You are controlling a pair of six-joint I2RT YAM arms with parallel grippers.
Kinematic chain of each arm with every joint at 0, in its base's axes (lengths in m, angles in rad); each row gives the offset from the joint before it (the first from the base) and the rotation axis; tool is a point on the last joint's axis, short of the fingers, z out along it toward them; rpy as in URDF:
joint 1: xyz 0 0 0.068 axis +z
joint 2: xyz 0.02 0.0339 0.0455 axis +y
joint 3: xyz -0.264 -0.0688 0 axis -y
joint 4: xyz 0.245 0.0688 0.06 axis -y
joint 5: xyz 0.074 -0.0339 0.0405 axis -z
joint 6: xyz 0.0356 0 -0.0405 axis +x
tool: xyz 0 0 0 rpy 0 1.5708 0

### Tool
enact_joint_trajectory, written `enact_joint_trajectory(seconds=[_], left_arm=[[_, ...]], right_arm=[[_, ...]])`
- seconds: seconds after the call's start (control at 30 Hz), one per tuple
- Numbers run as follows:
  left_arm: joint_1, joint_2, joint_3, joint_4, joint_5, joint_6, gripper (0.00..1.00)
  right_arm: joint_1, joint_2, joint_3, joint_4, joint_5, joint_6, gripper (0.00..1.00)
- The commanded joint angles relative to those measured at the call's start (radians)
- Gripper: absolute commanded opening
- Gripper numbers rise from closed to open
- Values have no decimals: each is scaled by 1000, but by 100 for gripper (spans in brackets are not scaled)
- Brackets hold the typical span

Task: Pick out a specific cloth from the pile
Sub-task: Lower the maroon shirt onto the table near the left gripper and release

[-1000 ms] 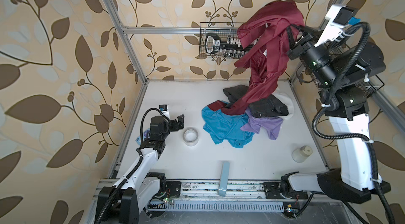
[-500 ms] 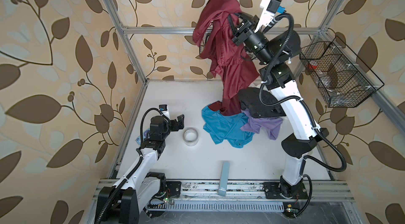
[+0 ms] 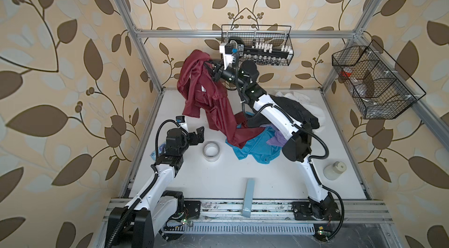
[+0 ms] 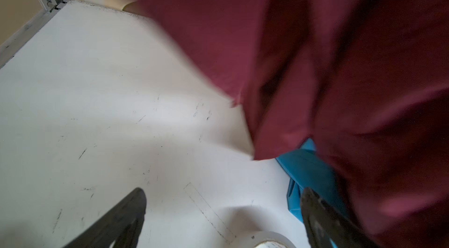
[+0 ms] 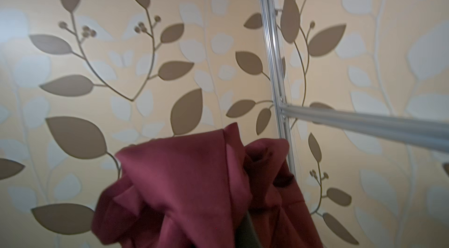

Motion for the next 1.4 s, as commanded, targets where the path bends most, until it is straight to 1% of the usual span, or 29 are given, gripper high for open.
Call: enact_joint_trajectory(seconds=[0.0, 0.13, 0.23, 0.3, 0.33, 0.37, 0.4, 0.43, 0.47, 0.5, 0.57, 0.6, 0.67, 0.77, 0.83, 0.9, 1.0, 1.07, 1.27, 1.37], left_arm=[[-9, -2, 6, 42, 10, -6, 99], [-8, 9, 10, 39, 6, -1, 99], [-9, 12, 12, 38, 5, -1, 99], [-8, 13, 12, 39, 7, -2, 99], [-9, 15, 12, 40, 6, -1, 99], [-8, 15, 12, 41, 4, -1, 99], [-8, 15, 11, 41, 5, -1, 99], [-8, 15, 11, 43, 4, -1, 99], [-8, 15, 9, 44, 6, -1, 99], [-8, 15, 9, 46, 8, -3, 99], [-8, 12, 8, 45, 8, -3, 99], [-8, 11, 7, 46, 9, -5, 99], [-8, 7, 7, 45, 9, -4, 99], [-8, 6, 6, 47, 11, -4, 99], [-10, 4, 7, 46, 11, -4, 99], [-10, 3, 6, 44, 9, -5, 99], [-9, 3, 4, 46, 14, -7, 99], [-10, 3, 4, 46, 17, -6, 99], [-10, 4, 7, 42, 17, -6, 99], [-9, 5, 6, 43, 17, -7, 99]], right_arm=[[-8, 48, 35, 102, -2, 17, 0], [-13, 140, 26, 114, -39, 69, 0], [-14, 197, -3, 66, -59, 71, 0], [-12, 220, -32, -2, -74, 64, 0], [-12, 228, -54, -36, -95, 58, 5], [-11, 231, -82, -71, -114, 48, 14], [-8, 231, -106, -108, -126, 35, 26], [-5, 232, -126, -141, -137, 16, 44], [-2, 233, -139, -198, -144, -15, 64], [1, 235, -143, -249, -143, -45, 72], [0, 222, -160, -354, -133, -90, 84], [-3, 204, -184, -380, -122, -103, 87], [-11, 117, -290, -390, -81, -130, 94], [-14, -56, -493, -390, 27, -196, 98], [-13, -174, -608, -420, 110, -233, 99], [-13, -281, -718, -461, 173, -274, 100], [-14, -401, -860, -517, 261, -320, 99], [-15, -459, -941, -549, 306, -334, 100], [-15, -582, -1140, -606, 387, -365, 99], [-16, -619, -1207, -654, 387, -373, 100]])
